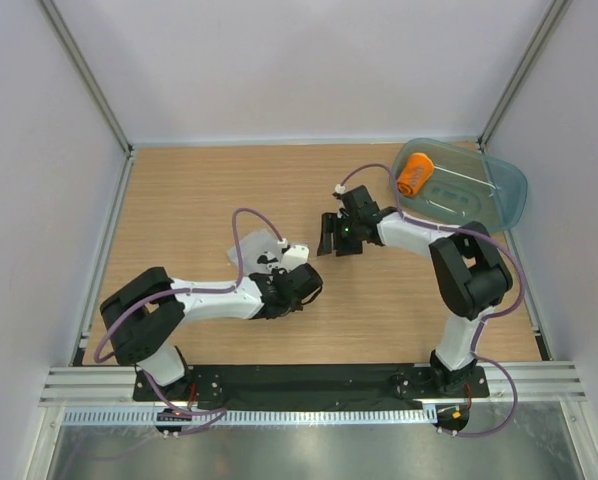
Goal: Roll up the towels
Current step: Roll the towel
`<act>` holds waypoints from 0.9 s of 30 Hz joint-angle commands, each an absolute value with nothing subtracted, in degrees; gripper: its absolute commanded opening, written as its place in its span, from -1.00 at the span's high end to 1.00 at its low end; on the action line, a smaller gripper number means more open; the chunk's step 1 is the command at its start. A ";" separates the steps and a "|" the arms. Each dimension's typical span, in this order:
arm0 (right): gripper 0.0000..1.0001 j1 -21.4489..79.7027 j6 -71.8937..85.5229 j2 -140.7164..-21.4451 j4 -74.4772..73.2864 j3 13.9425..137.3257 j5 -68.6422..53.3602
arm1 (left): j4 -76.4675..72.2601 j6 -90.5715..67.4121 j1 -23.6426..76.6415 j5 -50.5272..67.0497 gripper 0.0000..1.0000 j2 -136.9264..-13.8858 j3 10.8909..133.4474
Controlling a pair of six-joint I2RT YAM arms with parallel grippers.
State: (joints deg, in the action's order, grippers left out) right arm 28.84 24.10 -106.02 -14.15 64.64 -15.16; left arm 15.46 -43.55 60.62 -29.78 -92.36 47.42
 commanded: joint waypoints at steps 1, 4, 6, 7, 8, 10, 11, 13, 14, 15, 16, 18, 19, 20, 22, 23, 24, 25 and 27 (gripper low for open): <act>-0.32 26.29 25.48 -99.68 -20.22 62.41 -5.80 | 20.21 -44.82 60.56 -21.89 0.99 -91.23 49.56; -0.35 25.14 28.90 -95.39 -17.59 57.50 -10.80 | 20.13 -44.65 60.03 -20.57 0.99 -90.97 50.27; -0.36 25.05 31.45 -92.83 -11.99 51.61 -16.06 | 19.43 -44.74 59.42 -19.17 0.99 -90.79 50.19; -0.37 25.40 34.16 -90.64 -9.87 49.42 -20.17 | 19.08 -44.74 58.89 -18.46 0.99 -90.62 50.10; -0.38 25.75 35.58 -89.05 -8.02 45.31 -21.35 | 18.81 -44.74 58.63 -17.59 0.99 -90.35 50.01; -0.39 26.89 37.61 -86.58 -3.79 41.76 -22.84 | 18.20 -44.91 58.27 -16.61 0.99 -89.65 49.92; -0.39 28.55 39.62 -83.88 -2.82 38.88 -23.03 | 18.02 -45.00 57.92 -15.48 1.00 -89.39 49.92; -0.40 30.31 41.12 -81.23 -0.53 36.75 -23.03 | 16.97 -45.53 57.13 -13.72 0.99 -88.51 49.92; -0.41 32.06 42.09 -79.30 -0.35 35.52 -21.98 | 16.44 -45.79 56.08 -12.23 0.99 -88.24 49.83; -0.41 32.78 42.36 -78.32 -0.26 35.07 -21.54 | 16.00 -46.14 55.38 -9.61 0.99 -87.98 49.57; -0.41 33.48 42.54 -77.53 -0.26 34.81 -21.10 | 15.39 -47.10 54.68 -7.75 0.99 -87.37 49.48; -0.41 34.19 42.98 -76.04 -0.35 34.45 -20.22 | 13.54 -48.07 52.14 -2.50 0.99 -86.75 48.61; -0.41 34.36 43.07 -75.76 -0.26 34.45 -20.21 | 12.84 -49.38 51.16 -0.55 1.00 -86.05 47.99; -0.41 34.45 42.98 -75.59 -0.35 34.71 -20.13 | 11.00 -50.09 50.11 1.73 0.99 -85.87 47.47; -0.41 34.63 42.80 -75.67 -0.35 34.98 -20.21 | 9.24 -51.41 47.29 7.17 0.99 -85.43 45.63; -0.41 34.72 42.80 -75.76 -0.53 35.24 -20.04 | 7.23 -52.37 46.59 9.03 0.99 -85.26 45.01; -0.41 34.98 42.80 -75.67 -0.61 35.24 -19.69 | 6.34 -52.99 45.62 10.53 1.00 -85.34 44.39; -0.41 35.15 42.89 -75.59 -0.53 35.33 -19.51 | 5.11 -53.52 44.22 13.77 0.99 -85.60 43.78; -0.41 35.42 42.98 -75.24 -0.35 35.51 -18.90 | 0.73 -55.63 42.90 16.95 0.99 -86.31 41.67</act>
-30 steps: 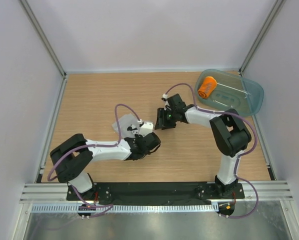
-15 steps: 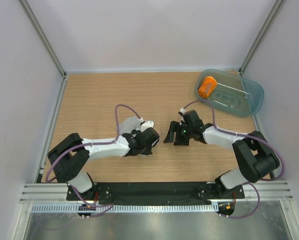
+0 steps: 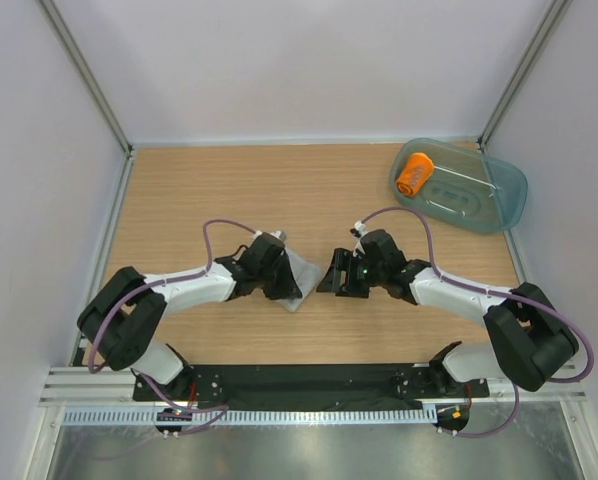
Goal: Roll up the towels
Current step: Roll the towel
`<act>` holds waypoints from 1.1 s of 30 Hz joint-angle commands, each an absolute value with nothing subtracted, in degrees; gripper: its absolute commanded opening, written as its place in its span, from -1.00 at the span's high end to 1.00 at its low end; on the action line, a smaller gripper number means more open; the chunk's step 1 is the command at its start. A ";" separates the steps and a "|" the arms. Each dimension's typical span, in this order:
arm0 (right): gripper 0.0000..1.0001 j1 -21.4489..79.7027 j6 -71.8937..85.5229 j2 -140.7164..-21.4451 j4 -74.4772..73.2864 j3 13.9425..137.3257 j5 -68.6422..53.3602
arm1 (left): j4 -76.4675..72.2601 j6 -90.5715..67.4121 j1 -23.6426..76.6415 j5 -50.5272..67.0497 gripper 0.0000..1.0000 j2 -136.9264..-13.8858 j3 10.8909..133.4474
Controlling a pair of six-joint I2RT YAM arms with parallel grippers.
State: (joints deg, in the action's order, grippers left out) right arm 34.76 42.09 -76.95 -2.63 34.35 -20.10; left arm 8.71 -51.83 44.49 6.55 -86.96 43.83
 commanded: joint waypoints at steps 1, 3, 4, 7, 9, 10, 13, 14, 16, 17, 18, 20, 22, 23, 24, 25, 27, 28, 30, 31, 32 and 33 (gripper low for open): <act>-0.41 35.42 43.07 -74.97 -0.26 35.59 -18.64 | -0.78 -56.59 41.76 20.10 0.99 -86.57 40.96; -0.40 35.51 43.15 -74.71 -0.35 36.03 -18.55 | -5.42 -59.32 40.96 22.84 0.99 -87.89 39.12; -0.39 35.59 43.33 -74.71 1.65 36.12 -18.72 | -7.28 -60.37 40.09 24.16 0.99 -88.41 38.33; -0.32 35.60 43.50 -75.41 4.04 36.65 -19.51 | -13.70 -64.68 38.94 28.55 0.99 -90.26 35.95; -0.23 35.60 43.59 -76.99 5.27 37.35 -19.95 | -14.15 -65.65 38.15 29.88 1.00 -91.05 35.77; -0.21 35.60 43.77 -77.60 5.62 37.61 -20.13 | -14.15 -66.00 37.97 30.32 0.99 -91.14 35.77; -0.15 35.95 44.21 -79.45 6.24 38.76 -20.57 | -16.86 -68.36 36.39 32.95 1.00 -92.10 34.72; -0.15 36.12 44.38 -79.71 6.15 39.19 -19.96 | -18.01 -69.07 35.78 33.57 0.99 -92.28 34.28; -0.14 36.65 44.21 -80.94 4.67 39.90 -18.64 | -21.86 -72.14 34.19 36.38 0.99 -93.16 32.35; -0.12 36.82 44.03 -81.56 3.53 41.03 -18.02 | -23.97 -72.59 33.75 37.00 1.00 -93.43 32.00; -0.13 37.26 43.95 -82.61 2.38 41.39 -16.97 | -24.08 -72.51 33.31 37.35 1.00 -93.60 31.82; -0.13 37.62 44.03 -83.49 0.89 42.27 -15.83 | -22.07 -71.03 33.22 36.74 1.00 -93.43 32.08; -0.15 38.23 43.86 -84.63 0.35 42.97 -14.07 | -21.62 -70.40 33.22 36.22 0.99 -93.16 32.08; -0.16 38.32 43.77 -84.99 -2.17 43.76 -13.54 | -21.19 -69.79 33.22 35.95 0.99 -92.73 32.08; -0.21 38.67 43.60 -85.34 -3.07 44.29 -13.10 | -20.05 -69.35 33.22 35.60 0.99 -92.55 32.08; -0.26 39.02 43.07 -85.78 -4.03 44.91 -11.88 | -19.17 -68.74 33.22 34.73 0.99 -92.29 32.25; -0.34 39.55 42.80 -86.04 -6.66 46.31 -9.59 | -16.89 -67.07 33.22 33.93 1.00 -91.41 32.61; -0.36 39.72 42.72 -86.57 -7.11 46.67 -9.23 | -16.09 -66.54 33.22 33.66 1.00 -91.15 32.69; -0.38 39.99 42.71 -87.53 -8.26 47.63 -8.09 | -15.21 -65.22 33.22 33.05 0.99 -90.44 33.05; -0.38 40.25 42.63 -88.24 -8.70 48.59 -7.82 | -14.51 -64.87 33.22 32.79 1.00 -90.27 33.13; -0.38 40.34 42.63 -89.98 -8.88 48.95 -7.74 | -14.15 -64.52 33.22 32.44 0.99 -90.00 33.22; -0.37 40.52 42.63 -90.87 -9.05 49.39 -7.65 | -14.06 -64.16 33.22 32.43 0.99 -89.74 33.22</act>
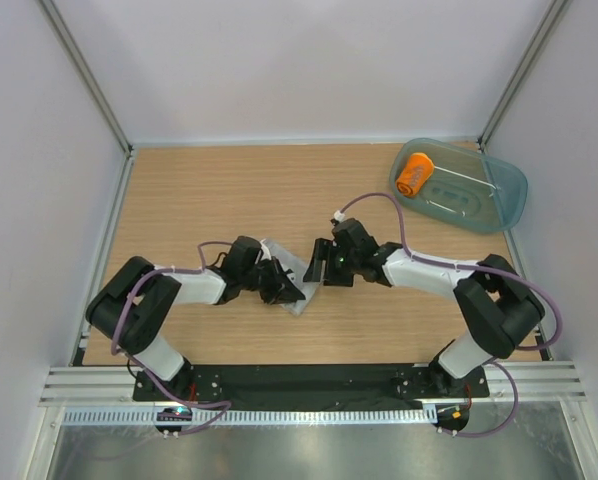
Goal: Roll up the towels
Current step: Roll the towel
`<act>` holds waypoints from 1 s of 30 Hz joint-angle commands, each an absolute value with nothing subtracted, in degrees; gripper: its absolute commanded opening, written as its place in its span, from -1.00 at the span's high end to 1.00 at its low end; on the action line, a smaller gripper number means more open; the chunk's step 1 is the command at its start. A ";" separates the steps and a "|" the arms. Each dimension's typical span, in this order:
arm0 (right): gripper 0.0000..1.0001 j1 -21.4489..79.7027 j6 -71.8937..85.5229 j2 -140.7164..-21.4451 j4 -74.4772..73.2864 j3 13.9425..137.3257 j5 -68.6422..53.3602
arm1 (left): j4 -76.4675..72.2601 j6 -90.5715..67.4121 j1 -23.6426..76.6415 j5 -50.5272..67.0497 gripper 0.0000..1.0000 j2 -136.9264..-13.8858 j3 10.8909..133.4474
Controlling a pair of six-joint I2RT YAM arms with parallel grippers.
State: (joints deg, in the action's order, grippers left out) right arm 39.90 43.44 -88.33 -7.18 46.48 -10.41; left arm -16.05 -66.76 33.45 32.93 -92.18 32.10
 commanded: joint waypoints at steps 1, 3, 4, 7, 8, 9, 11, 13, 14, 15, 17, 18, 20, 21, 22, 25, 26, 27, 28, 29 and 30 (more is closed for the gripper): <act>-0.36 40.60 42.54 -91.66 -8.97 49.92 -7.65 | -13.89 -63.90 33.22 32.43 0.99 -89.48 33.14; -0.25 40.96 42.28 -94.39 -9.58 51.50 -7.38 | -13.54 -63.63 33.22 32.17 0.99 -89.03 32.96; -0.21 41.04 42.10 -95.18 -9.93 51.94 -7.38 | -13.27 -63.28 33.22 31.91 0.99 -88.51 32.96; 0.13 41.40 41.92 -96.77 -10.98 53.00 -6.77 | -11.17 -61.80 33.31 30.59 1.00 -87.11 33.13; 0.33 41.57 41.92 -96.77 -11.16 53.26 -6.59 | -9.60 -61.27 33.31 30.24 1.00 -86.66 33.40; 0.41 41.66 41.75 -96.68 -11.42 53.35 -6.24 | -8.54 -60.65 33.31 29.19 1.00 -86.31 33.57; 0.52 41.66 41.57 -96.59 -12.21 53.61 -6.07 | -6.51 -58.45 33.49 27.87 0.92 -85.17 34.28; 0.56 41.57 41.22 -96.59 -12.74 53.79 -5.89 | -4.31 -57.40 33.92 26.46 0.56 -84.29 34.54; 0.57 41.66 41.13 -96.68 -13.27 54.14 -5.80 | -4.13 -56.44 34.10 26.28 0.46 -83.50 34.63; 0.60 41.66 41.13 -96.77 -13.45 54.31 -5.80 | -3.70 -55.99 34.45 26.02 0.29 -82.97 34.80; 0.63 41.75 41.04 -97.21 -14.06 54.75 -5.98 | -2.38 -54.50 36.20 24.36 0.15 -82.18 36.03; 0.63 41.75 41.04 -97.47 -14.24 55.10 -6.24 | -0.46 -52.84 37.78 22.78 0.11 -81.83 36.56; 0.64 41.84 41.04 -97.91 -14.50 55.37 -6.50 | 1.13 -50.99 39.62 21.37 0.07 -81.21 37.61; 0.64 41.84 40.96 -98.00 -14.76 55.63 -6.59 | 1.93 -49.41 40.51 20.31 0.03 -80.69 38.57; 0.65 41.84 40.87 -98.17 -14.85 55.90 -6.68 | 3.59 -48.61 41.56 19.26 0.02 -80.51 39.19; 0.65 41.84 40.78 -98.61 -15.38 56.25 -6.77 | 7.11 -45.28 45.78 13.81 -0.04 -80.07 42.18; 0.65 41.92 40.61 -98.53 -15.64 56.42 -6.85 | 9.73 -44.39 46.57 12.23 -0.04 -80.16 42.88; 0.65 42.01 40.61 -98.61 -15.82 56.60 -6.86 | 11.06 -43.78 48.41 8.74 -0.06 -80.42 44.54; 0.65 42.01 40.52 -98.70 -15.99 56.78 -6.86 | 12.47 -42.73 49.21 6.44 -0.07 -80.68 45.17; 0.65 42.01 40.43 -98.70 -16.00 56.86 -6.94 | 15.00 -42.11 50.00 4.50 -0.07 -80.86 46.05; 0.65 42.01 40.43 -98.70 -16.17 56.95 -7.03 | 16.68 -41.58 51.49 0.48 -0.07 -81.21 46.75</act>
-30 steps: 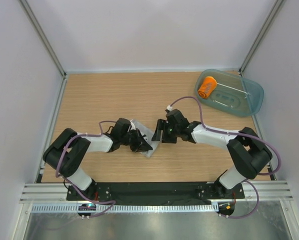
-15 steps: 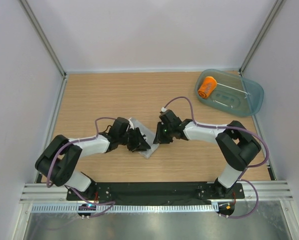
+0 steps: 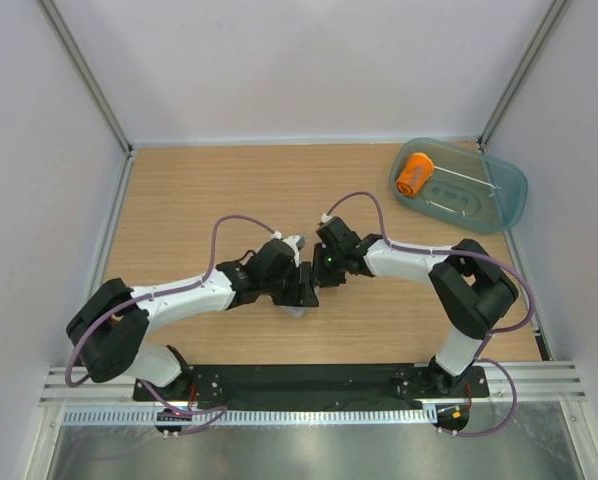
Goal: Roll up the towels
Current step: Roll the towel
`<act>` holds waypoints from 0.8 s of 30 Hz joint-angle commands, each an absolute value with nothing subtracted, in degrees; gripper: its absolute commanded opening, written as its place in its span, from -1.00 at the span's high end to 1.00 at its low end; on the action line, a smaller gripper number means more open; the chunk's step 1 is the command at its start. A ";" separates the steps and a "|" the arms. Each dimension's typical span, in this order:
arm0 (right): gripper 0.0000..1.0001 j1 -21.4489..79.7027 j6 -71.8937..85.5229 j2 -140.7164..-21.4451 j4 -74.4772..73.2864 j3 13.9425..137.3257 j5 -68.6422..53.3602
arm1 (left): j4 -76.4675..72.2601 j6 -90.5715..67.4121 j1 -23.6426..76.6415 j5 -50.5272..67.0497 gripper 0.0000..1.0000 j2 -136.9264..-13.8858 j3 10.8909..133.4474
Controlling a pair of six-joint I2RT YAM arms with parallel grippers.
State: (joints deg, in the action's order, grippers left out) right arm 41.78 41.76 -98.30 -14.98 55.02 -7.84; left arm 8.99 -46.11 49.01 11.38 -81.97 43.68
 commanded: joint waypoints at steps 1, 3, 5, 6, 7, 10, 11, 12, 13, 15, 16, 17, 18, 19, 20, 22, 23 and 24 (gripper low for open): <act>0.65 41.92 40.26 -98.70 -16.35 57.13 -7.12 | 18.44 -40.53 52.37 -2.52 -0.07 -81.82 48.41; 0.65 41.92 40.34 -98.79 -16.35 57.30 -7.56 | 21.61 -39.91 53.69 -6.39 -0.07 -82.53 49.48; 0.65 42.01 40.25 -99.05 -16.35 57.66 -7.82 | 23.11 -39.55 55.80 -11.67 -0.07 -83.67 50.18; 0.65 42.01 40.17 -99.14 -16.43 57.74 -8.00 | 23.90 -39.55 56.59 -13.17 -0.07 -84.02 50.45; 0.65 42.01 40.17 -99.23 -16.44 57.74 -8.00 | 24.34 -39.55 57.82 -15.97 -0.07 -84.28 50.54; 0.65 42.01 40.17 -99.23 -16.44 57.92 -8.09 | 24.08 -39.38 59.50 -17.23 -0.06 -85.51 50.54; 0.65 41.92 40.08 -99.23 -16.52 57.92 -8.17 | 24.00 -39.37 59.94 -17.23 -0.07 -86.13 50.71; 0.65 41.92 40.08 -99.32 -16.44 57.92 -8.26 | 23.82 -39.11 60.38 -17.75 -0.06 -87.09 50.97; 0.65 41.92 40.08 -99.40 -16.35 57.92 -8.26 | 23.64 -39.02 60.82 -18.10 -0.07 -87.80 51.24; 0.65 42.01 39.99 -99.67 -16.35 57.92 -8.26 | 23.56 -38.85 61.87 -18.98 -0.05 -89.11 51.76; 0.65 41.92 39.99 -99.75 -16.26 57.92 -8.26 | 23.38 -38.85 62.31 -19.42 -0.05 -89.21 51.77; 0.65 42.01 39.99 -99.84 -16.26 57.92 -8.35 | 23.29 -38.67 62.66 -20.03 -0.05 -89.47 51.94; 0.65 42.01 39.99 -99.93 -16.26 57.92 -8.44 | 23.29 -38.58 63.54 -21.08 -0.06 -89.73 52.38; 0.66 41.92 39.99 -99.84 -16.35 57.92 -8.44 | 23.38 -38.41 63.81 -21.79 -0.05 -89.91 52.56; 0.66 42.01 39.99 -99.84 -16.17 57.83 -8.44 | 23.73 -38.41 64.16 -22.58 -0.05 -90.26 52.73; 0.66 42.01 40.08 -99.76 -16.26 57.83 -8.44 | 24.26 -37.89 64.77 -23.90 -0.05 -91.40 53.61; 0.66 42.01 40.08 -99.76 -16.17 57.75 -8.44 | 25.21 -37.88 65.04 -24.52 -0.05 -91.75 53.79; 0.66 42.01 39.99 -99.67 -16.26 57.74 -8.52 | 25.83 -37.71 65.74 -25.91 -0.04 -92.19 54.31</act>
State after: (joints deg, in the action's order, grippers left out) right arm 41.78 40.69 -99.15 -15.90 56.16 -8.43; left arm 24.49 -38.79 64.60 -20.51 -91.29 51.68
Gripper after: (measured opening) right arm 0.238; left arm 0.525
